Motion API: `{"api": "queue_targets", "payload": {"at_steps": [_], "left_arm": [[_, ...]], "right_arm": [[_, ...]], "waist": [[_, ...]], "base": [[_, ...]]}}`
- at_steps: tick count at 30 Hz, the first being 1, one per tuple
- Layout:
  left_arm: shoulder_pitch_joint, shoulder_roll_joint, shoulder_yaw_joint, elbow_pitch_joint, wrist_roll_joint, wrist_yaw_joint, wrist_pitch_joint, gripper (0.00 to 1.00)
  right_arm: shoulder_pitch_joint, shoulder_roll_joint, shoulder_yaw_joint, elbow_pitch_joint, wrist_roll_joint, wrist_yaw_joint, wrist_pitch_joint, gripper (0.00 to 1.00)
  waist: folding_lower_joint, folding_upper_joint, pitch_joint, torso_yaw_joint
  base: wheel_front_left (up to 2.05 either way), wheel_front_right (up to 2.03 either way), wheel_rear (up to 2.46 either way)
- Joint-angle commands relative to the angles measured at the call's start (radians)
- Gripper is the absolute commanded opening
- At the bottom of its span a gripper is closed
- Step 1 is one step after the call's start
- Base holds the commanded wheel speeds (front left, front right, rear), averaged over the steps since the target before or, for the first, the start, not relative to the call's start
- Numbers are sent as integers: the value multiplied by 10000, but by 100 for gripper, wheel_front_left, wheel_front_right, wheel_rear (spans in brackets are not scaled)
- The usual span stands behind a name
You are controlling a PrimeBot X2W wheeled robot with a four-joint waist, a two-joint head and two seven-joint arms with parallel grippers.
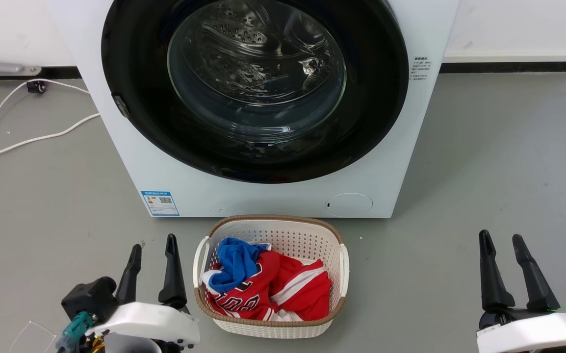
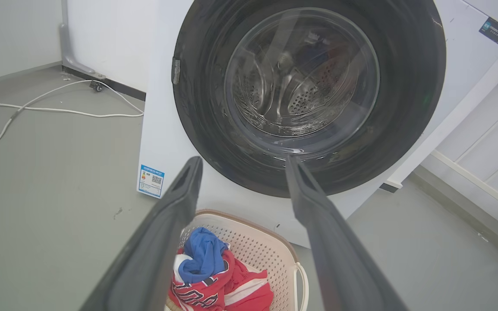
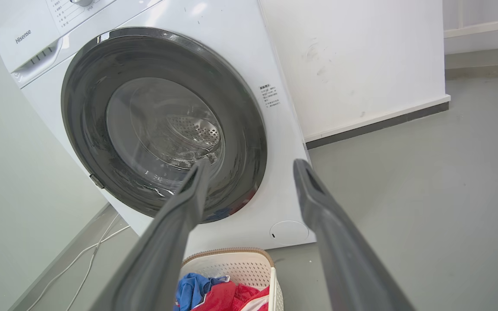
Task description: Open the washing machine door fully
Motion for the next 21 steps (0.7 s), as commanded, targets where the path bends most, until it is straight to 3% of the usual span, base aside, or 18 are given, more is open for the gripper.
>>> {"api": "queue_targets", "payload": {"at_steps": [1,21], "left_arm": [[23,44,-88,-165,326,75,-99,100],[262,9,-426,-205,2189,236,-571,100]], "right_arm": [[-2,-6,1,-197,-310,22,-108,100],[384,3,21,-410,-1655,23,-576,100]], "waist": [[0,0,-5,1],[0,0,19,35]], "base": [[0,0,0],[0,0,0]]}}
